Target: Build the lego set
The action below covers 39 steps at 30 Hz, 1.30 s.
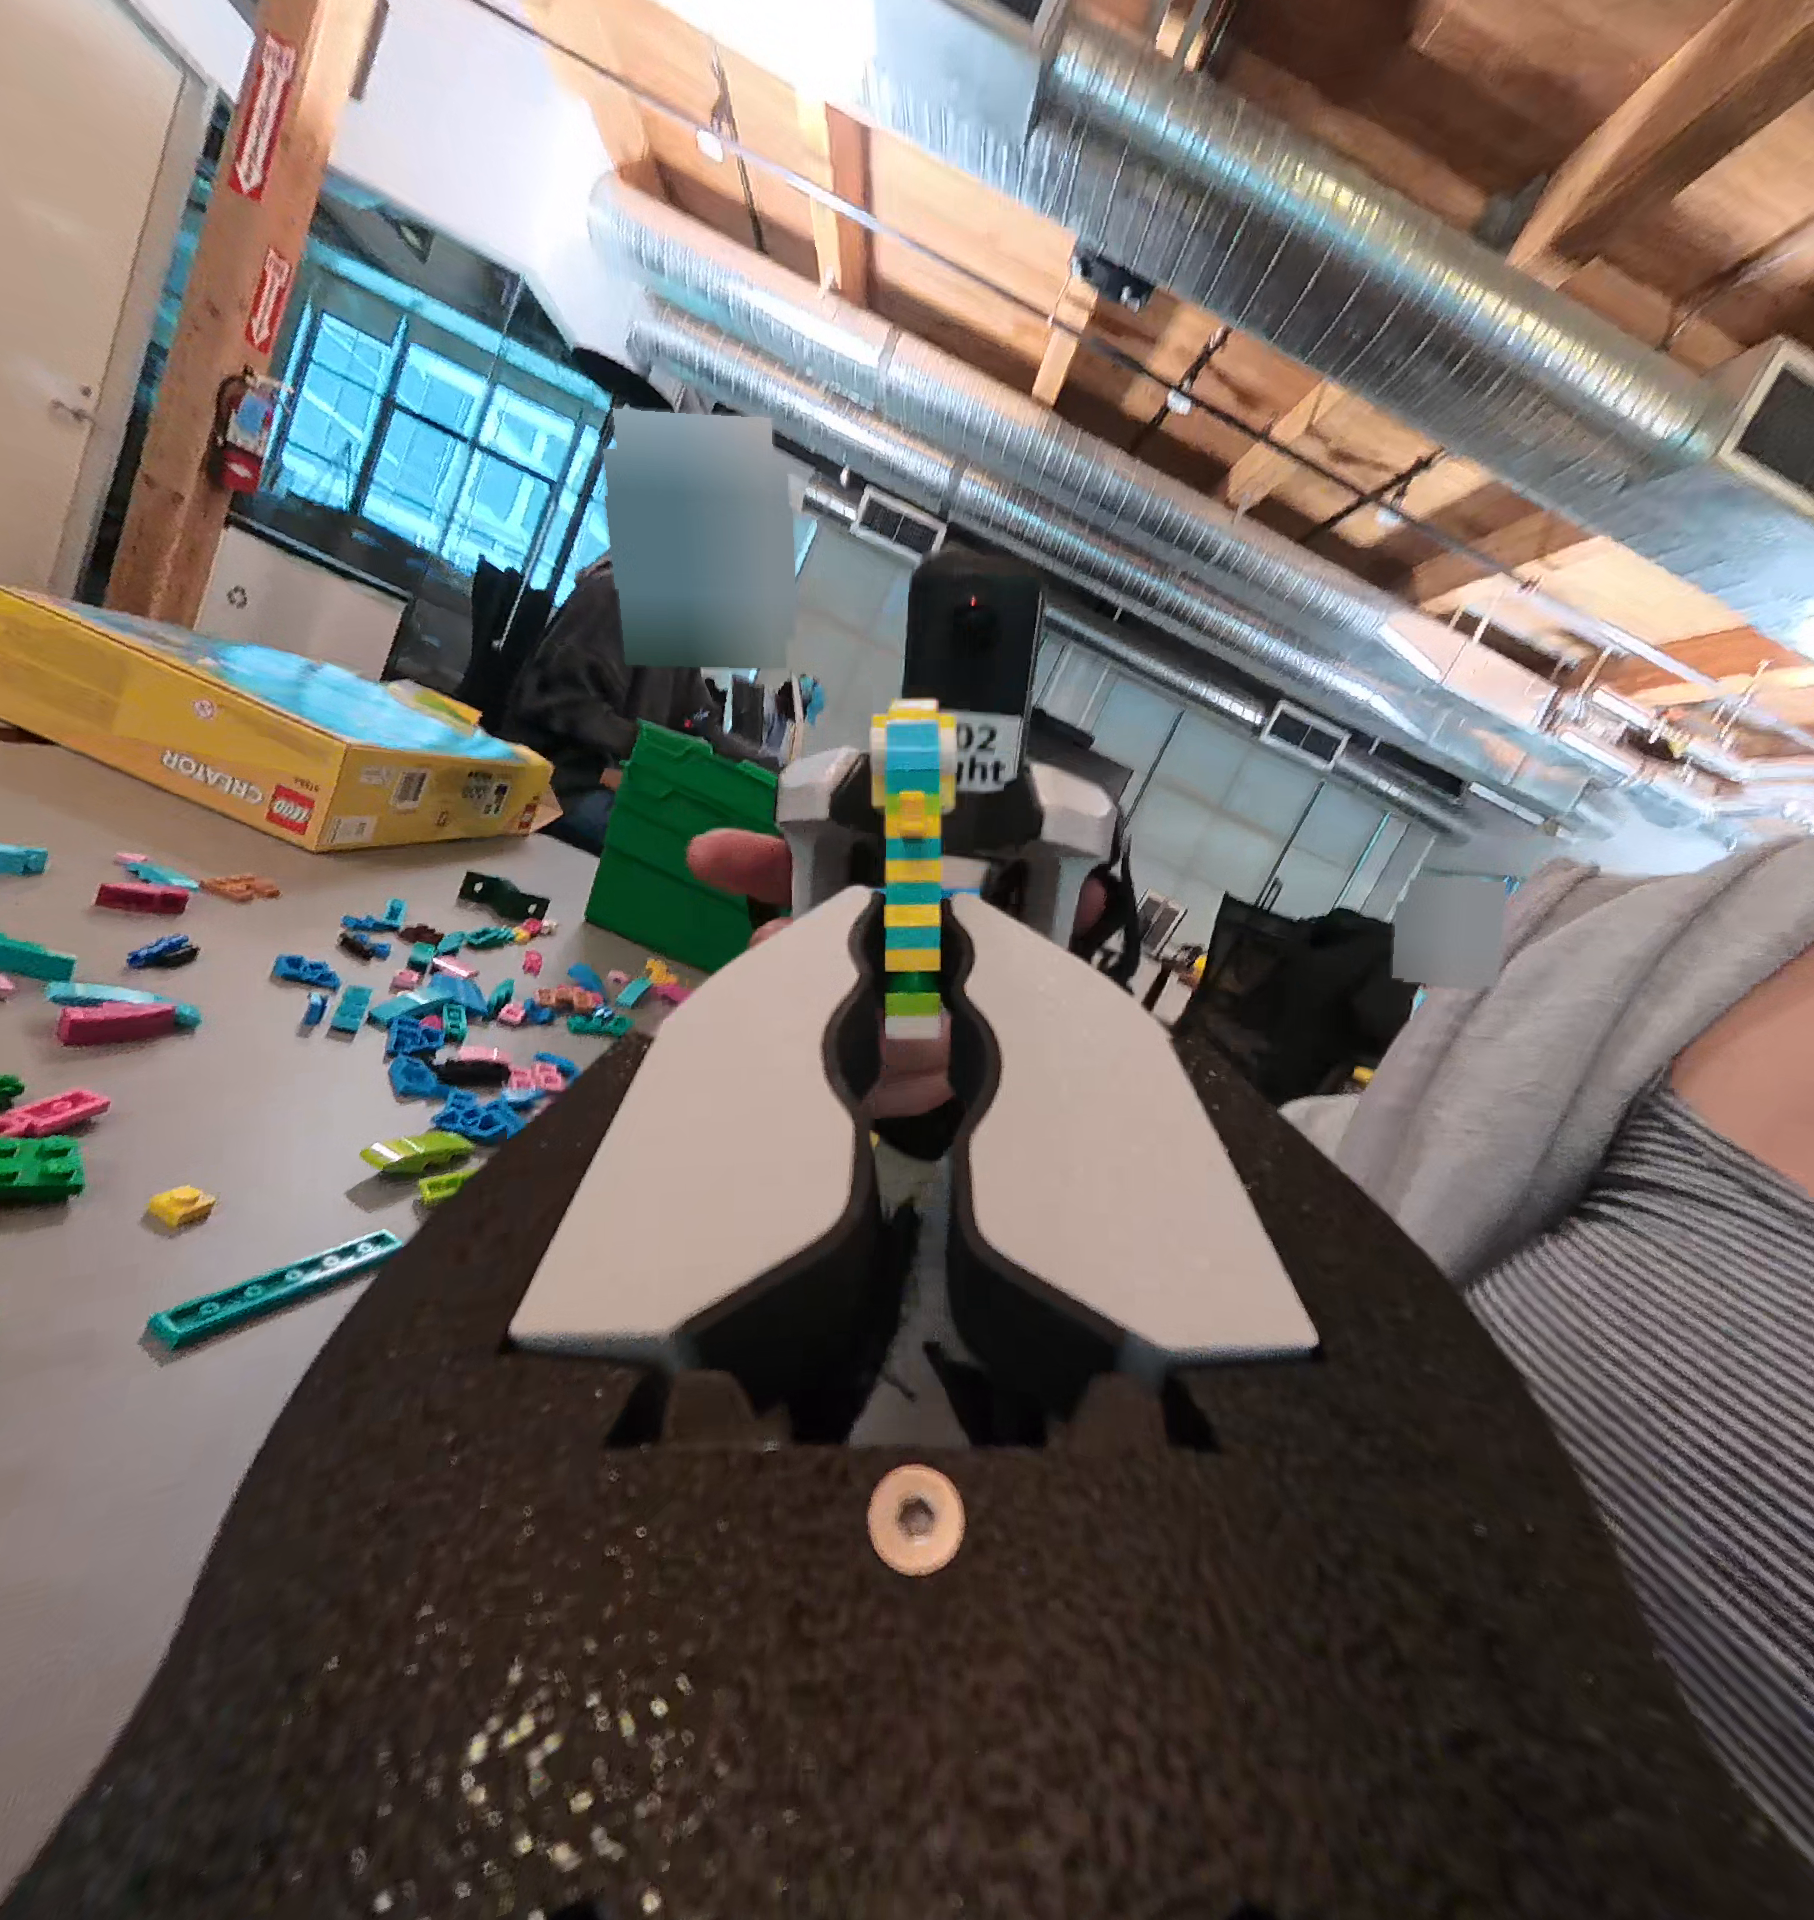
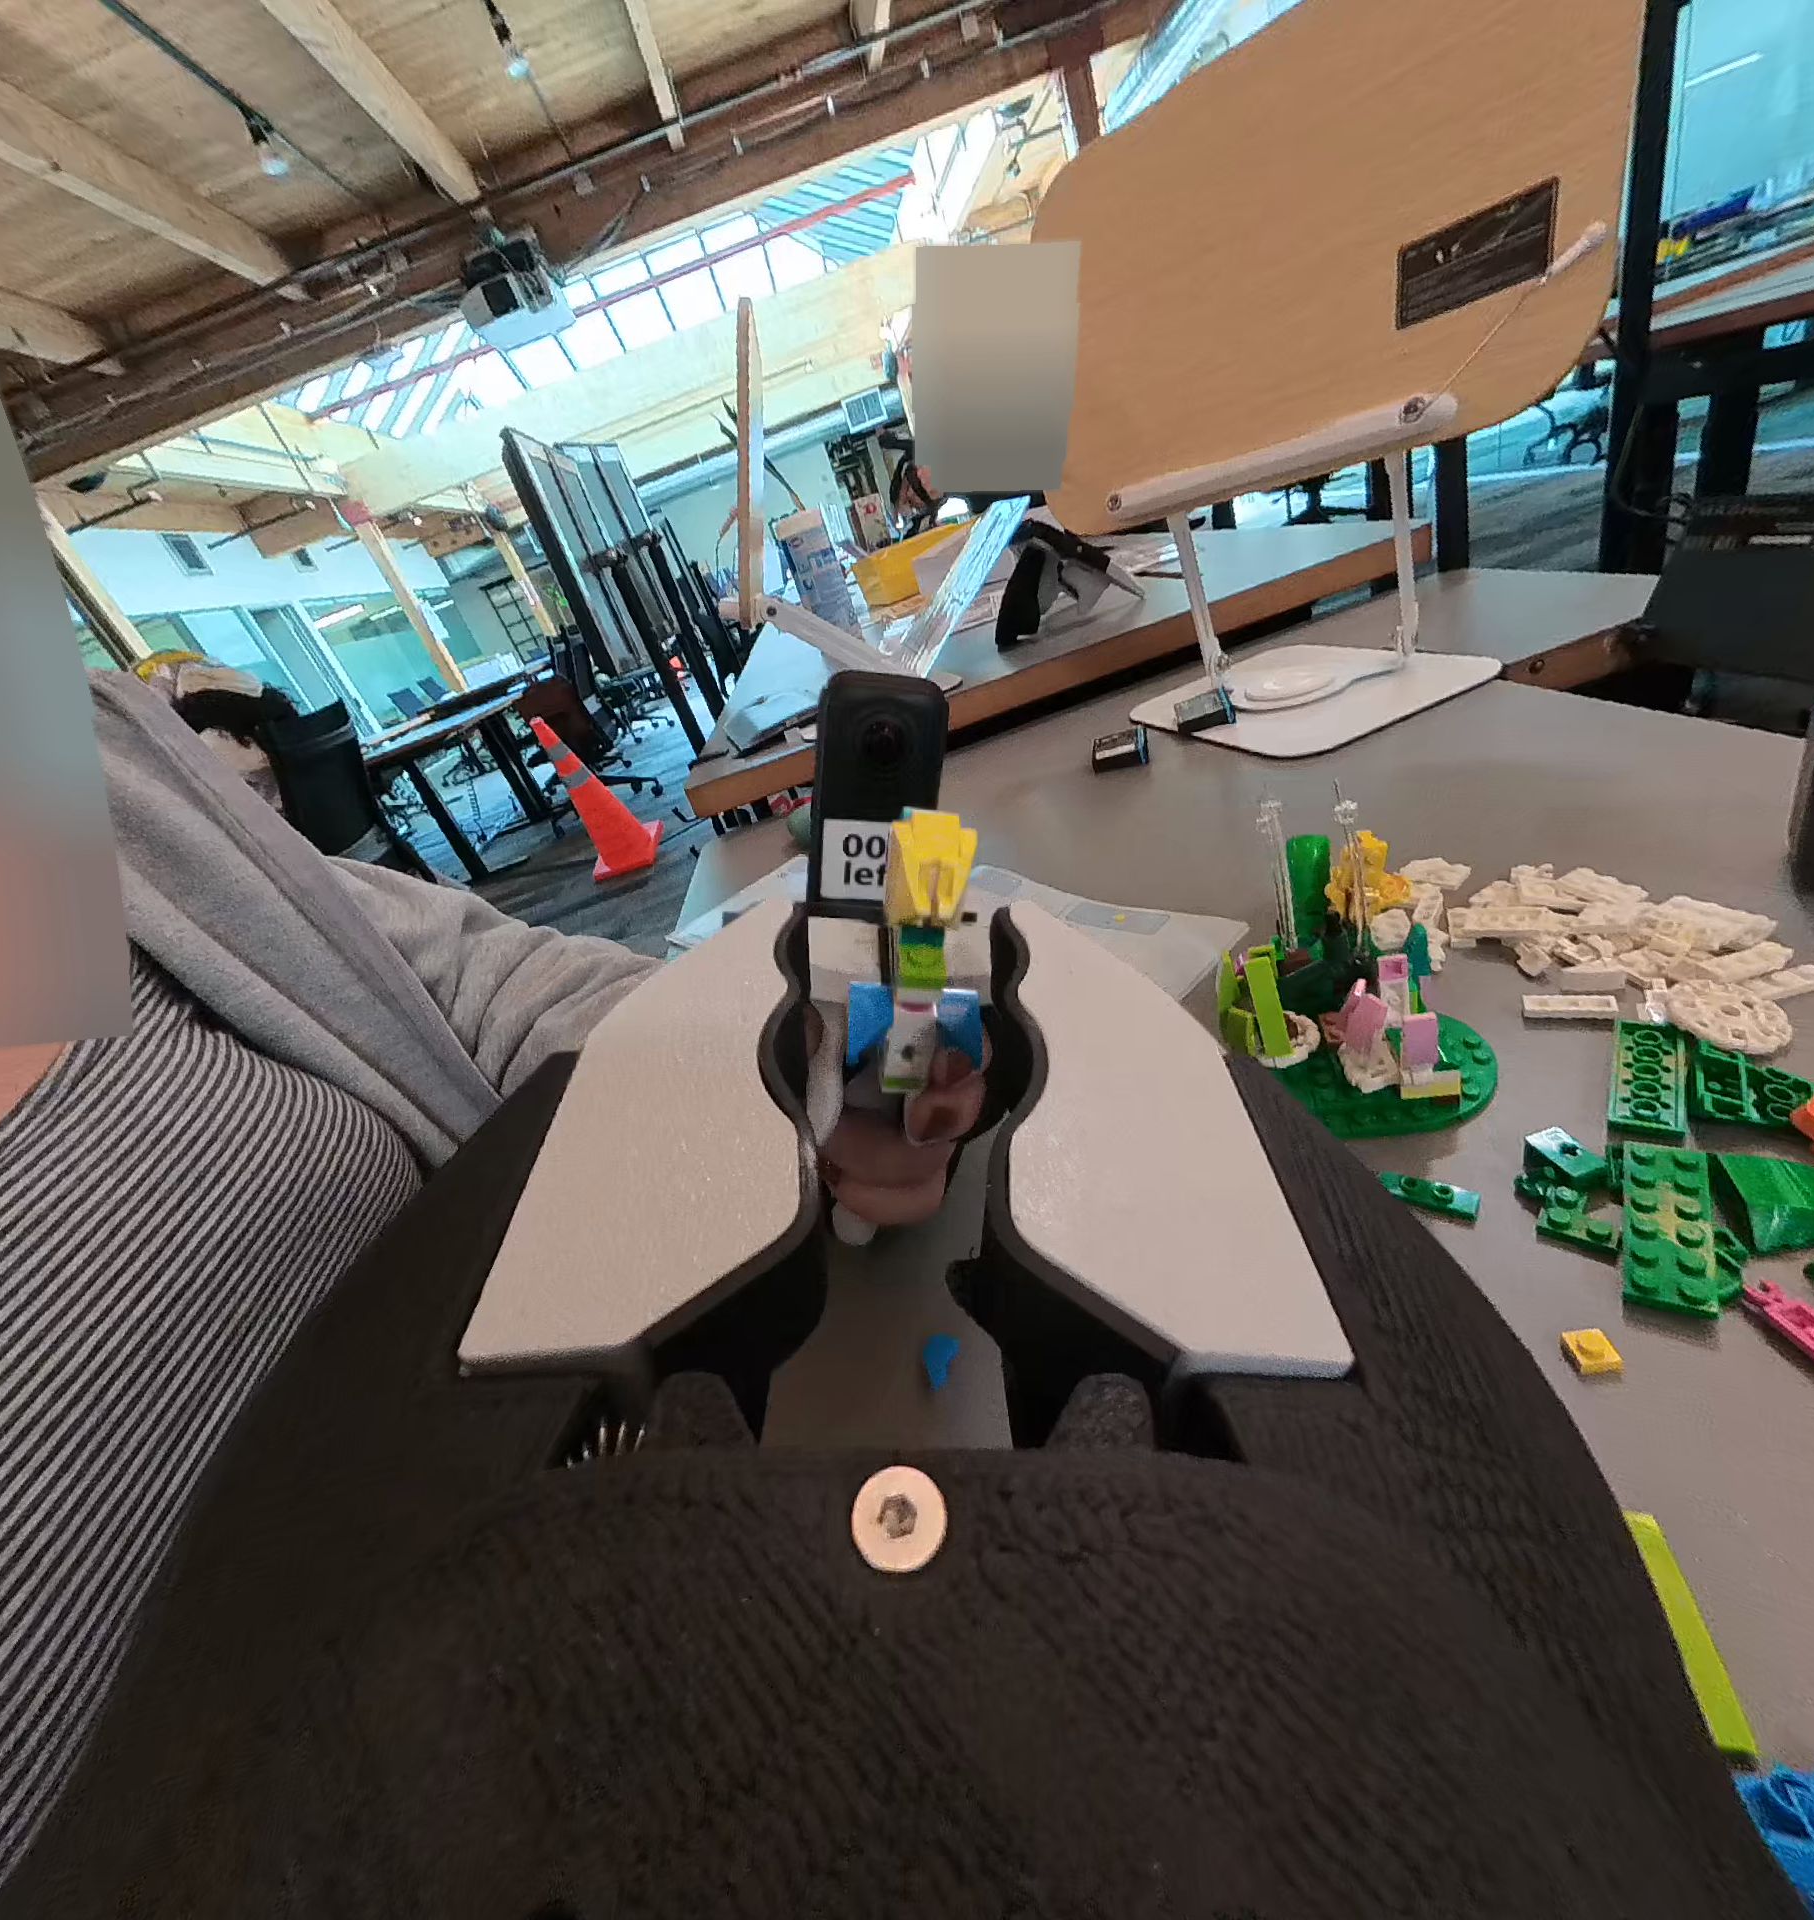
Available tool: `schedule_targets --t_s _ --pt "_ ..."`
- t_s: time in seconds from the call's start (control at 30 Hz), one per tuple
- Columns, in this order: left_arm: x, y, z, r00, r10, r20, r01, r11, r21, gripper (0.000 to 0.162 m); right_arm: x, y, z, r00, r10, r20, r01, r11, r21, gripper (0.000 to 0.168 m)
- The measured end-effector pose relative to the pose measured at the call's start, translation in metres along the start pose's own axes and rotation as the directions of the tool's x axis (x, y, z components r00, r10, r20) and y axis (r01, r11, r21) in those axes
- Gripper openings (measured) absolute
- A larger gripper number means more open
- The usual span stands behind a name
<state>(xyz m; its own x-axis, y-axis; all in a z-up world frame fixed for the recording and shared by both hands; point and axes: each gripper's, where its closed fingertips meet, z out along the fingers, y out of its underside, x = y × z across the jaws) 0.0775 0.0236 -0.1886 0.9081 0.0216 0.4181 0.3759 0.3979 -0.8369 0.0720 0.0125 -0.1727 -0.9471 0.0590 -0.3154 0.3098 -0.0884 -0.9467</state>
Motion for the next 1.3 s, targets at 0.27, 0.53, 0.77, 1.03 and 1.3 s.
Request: schedule_targets --t_s 0.27,0.53,0.77,1.03,1.3 --pt "0.0 0.021 0.004 0.997 0.071 -0.003 -0.07 0.981 -0.18 0.008 0.0 0.02 -0.007 0.999 -0.052 0.0 0.051 0.986 -0.16 0.02" --pt "0.003 0.026 0.004 0.996 0.079 -0.044 -0.086 0.974 -0.21 0.008 -0.001 0.028 -0.012 0.995 -0.102 0.009 0.102 0.971 -0.214 0.014" --pt "0.001 0.028 0.005 0.998 0.045 -0.036 -0.052 0.974 -0.22 0.014 -0.001 0.03 -0.013 0.991 -0.135 0.008 0.133 0.965 -0.226 0.013" --pt "-0.026 0.016 -0.009 0.992 0.086 0.094 -0.057 0.958 -0.28 0.049 0.024 0.044 -0.019 0.983 -0.164 -0.087 0.131 0.944 -0.302 0.013" --pt "-0.059 -0.041 -0.049 0.927 0.211 0.31 -0.168 0.973 -0.16 0.049 0.044 0.096 -0.01 0.962 -0.249 -0.115 0.152 0.833 -0.532 0.013"
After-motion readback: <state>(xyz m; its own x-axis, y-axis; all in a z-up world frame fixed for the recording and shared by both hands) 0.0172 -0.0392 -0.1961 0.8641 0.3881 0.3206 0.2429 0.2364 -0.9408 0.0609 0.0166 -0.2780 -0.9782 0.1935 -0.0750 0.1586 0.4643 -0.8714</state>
